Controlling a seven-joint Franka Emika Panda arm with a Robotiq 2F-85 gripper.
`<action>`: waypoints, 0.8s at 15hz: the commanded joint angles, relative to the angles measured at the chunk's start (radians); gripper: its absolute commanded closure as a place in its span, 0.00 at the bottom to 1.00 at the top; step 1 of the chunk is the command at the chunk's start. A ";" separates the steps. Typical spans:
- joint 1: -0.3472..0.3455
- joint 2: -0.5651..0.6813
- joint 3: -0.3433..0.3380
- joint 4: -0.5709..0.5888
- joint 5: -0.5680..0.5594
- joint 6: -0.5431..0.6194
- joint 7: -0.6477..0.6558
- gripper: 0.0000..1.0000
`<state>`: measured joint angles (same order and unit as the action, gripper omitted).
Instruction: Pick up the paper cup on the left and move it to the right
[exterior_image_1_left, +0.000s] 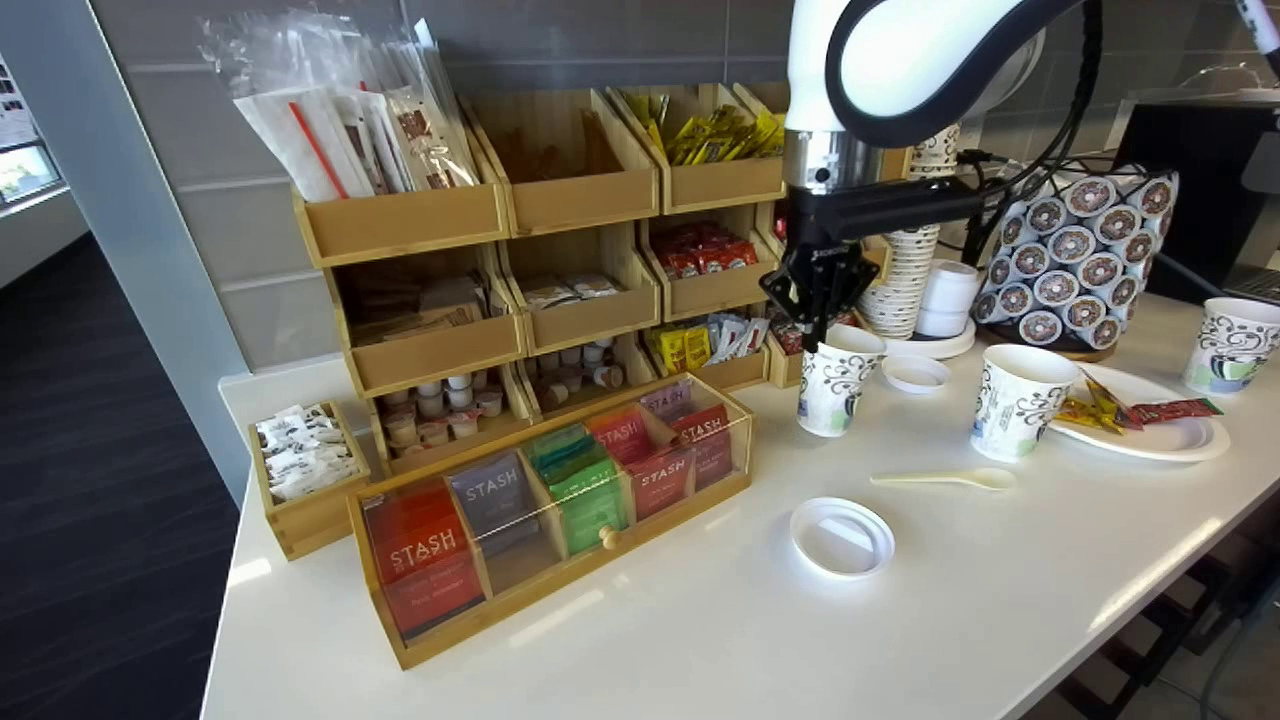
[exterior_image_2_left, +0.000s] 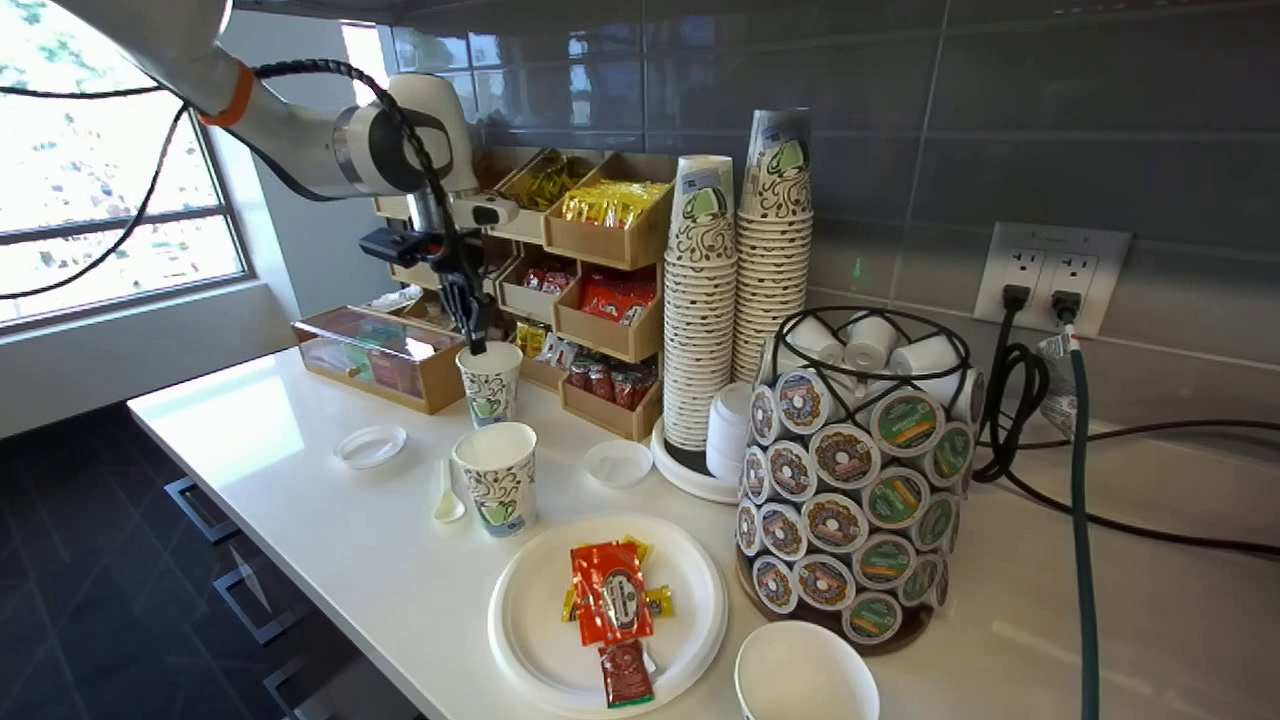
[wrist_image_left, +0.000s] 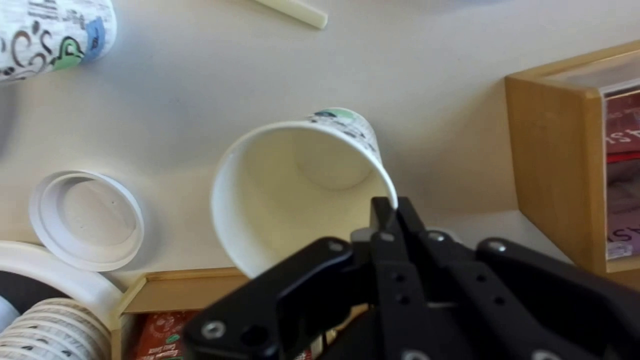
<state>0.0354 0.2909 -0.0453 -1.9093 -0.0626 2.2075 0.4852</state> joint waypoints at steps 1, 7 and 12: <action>-0.006 -0.106 -0.020 -0.036 0.006 -0.100 -0.008 0.99; -0.074 -0.305 -0.033 -0.058 0.023 -0.337 -0.238 0.99; -0.147 -0.369 -0.087 -0.060 -0.022 -0.509 -0.466 0.99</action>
<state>-0.0686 -0.0208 -0.1007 -1.9682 -0.0694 1.7696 0.1386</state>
